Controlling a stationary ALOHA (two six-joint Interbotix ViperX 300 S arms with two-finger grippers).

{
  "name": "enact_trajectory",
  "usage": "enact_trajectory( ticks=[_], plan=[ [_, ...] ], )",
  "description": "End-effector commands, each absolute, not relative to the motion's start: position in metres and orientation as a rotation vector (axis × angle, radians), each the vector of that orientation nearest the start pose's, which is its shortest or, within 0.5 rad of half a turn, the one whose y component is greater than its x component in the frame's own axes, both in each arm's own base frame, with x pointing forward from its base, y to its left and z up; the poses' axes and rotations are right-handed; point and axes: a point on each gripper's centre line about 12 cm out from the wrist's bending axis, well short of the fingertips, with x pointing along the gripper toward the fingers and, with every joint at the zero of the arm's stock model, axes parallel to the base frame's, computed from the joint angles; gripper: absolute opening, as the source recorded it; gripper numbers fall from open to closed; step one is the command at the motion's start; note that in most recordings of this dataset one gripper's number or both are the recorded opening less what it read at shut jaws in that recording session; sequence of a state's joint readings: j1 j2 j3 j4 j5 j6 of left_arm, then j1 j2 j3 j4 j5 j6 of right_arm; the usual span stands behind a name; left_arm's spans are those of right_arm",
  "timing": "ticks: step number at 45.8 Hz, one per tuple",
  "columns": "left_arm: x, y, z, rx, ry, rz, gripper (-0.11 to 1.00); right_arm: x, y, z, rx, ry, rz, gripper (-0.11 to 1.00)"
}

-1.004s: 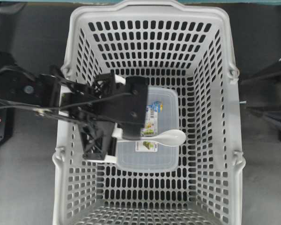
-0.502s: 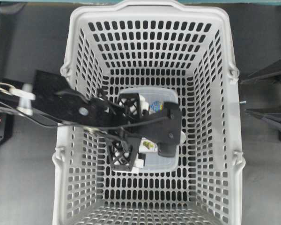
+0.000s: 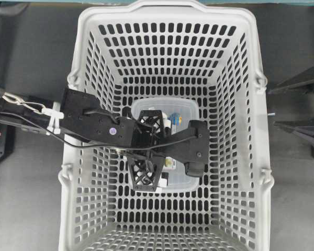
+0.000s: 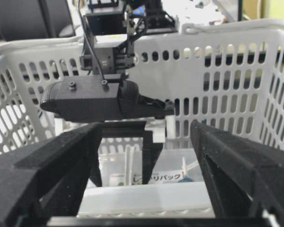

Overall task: Pick up the chinese spoon from the shopping basket with the left arm.
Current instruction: 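Lower the open left gripper over the spoon handle and close it, then lift the grasped white spoon upward out of the container with the left gripper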

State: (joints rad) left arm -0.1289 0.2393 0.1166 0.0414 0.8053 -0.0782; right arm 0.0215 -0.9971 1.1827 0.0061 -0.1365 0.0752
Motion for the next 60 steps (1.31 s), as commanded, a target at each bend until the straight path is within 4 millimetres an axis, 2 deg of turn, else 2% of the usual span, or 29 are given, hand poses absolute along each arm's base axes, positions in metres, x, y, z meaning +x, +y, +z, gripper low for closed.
enact_trajectory(
  ticks=[1,9,13,16,22,24,32,37,41,54,60],
  plan=[
    [0.456,-0.051,0.191,0.044,1.154,-0.051,0.84,0.195,0.004,0.282,0.085,0.042,0.02,0.73],
    [0.457,-0.051,0.183,0.042,1.171,-0.047,0.82,0.195,0.004,0.282,0.085,0.041,0.02,0.73],
    [0.456,-0.051,0.182,0.04,1.174,-0.045,0.75,0.195,0.004,0.282,0.085,0.042,0.02,0.72],
    [0.457,-0.05,0.182,0.041,1.17,-0.045,0.61,0.195,0.004,0.281,0.085,0.044,0.02,0.73],
    [0.457,-0.051,0.182,0.04,1.167,-0.047,0.23,0.195,0.004,0.281,0.087,0.044,0.02,0.73],
    [0.457,-0.05,0.182,0.041,1.167,-0.045,0.13,0.194,0.004,0.282,0.088,0.042,0.02,0.73],
    [0.458,-0.049,0.191,0.043,1.154,-0.046,0.13,0.195,0.004,0.281,0.088,0.044,0.02,0.71],
    [0.459,-0.049,0.216,0.039,1.115,-0.047,0.13,0.195,0.004,0.281,0.088,0.045,0.02,0.7],
    [0.459,-0.049,0.244,0.034,1.081,-0.047,0.13,0.195,0.004,0.281,0.088,0.045,0.02,0.7],
    [0.449,-0.048,0.326,0.027,1.067,-0.036,0.13,0.194,0.004,0.281,0.09,0.044,0.02,0.7],
    [0.444,-0.047,0.357,0.022,1.052,-0.034,0.13,0.195,0.004,0.281,0.09,0.045,0.02,0.7]
  ],
)
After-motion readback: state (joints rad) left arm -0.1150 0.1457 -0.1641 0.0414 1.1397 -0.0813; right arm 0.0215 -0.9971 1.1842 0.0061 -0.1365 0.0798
